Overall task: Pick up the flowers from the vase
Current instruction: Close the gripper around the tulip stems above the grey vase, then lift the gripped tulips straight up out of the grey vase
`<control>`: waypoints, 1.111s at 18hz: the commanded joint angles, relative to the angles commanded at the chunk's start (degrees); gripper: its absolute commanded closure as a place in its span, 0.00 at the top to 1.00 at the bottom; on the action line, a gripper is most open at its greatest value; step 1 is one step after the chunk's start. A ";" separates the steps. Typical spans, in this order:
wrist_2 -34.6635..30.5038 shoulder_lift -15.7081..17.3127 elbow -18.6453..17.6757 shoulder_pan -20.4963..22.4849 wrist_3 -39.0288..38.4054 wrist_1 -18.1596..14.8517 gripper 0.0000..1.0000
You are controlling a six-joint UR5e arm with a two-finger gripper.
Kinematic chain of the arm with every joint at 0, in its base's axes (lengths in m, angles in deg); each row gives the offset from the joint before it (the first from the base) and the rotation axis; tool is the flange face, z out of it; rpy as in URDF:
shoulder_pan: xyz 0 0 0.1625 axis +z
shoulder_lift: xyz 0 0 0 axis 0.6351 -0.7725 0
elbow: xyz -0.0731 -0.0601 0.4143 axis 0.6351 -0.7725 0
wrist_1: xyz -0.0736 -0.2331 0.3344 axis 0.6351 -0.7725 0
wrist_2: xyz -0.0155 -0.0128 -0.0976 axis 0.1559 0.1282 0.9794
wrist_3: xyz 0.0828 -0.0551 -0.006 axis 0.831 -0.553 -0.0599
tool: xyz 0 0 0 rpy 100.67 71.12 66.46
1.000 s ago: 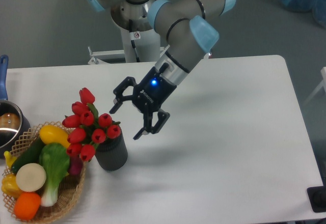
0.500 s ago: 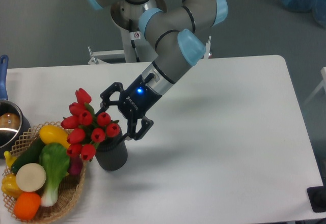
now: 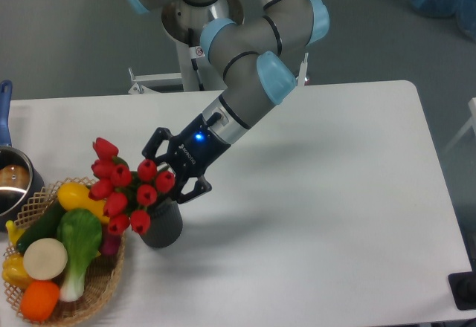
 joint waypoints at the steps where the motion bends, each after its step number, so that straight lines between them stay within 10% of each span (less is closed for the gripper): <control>1: 0.00 0.09 0.26 0.09 0.00 0.00 0.03; 20: 7.73 4.57 0.70 4.04 -0.88 -0.88 0.00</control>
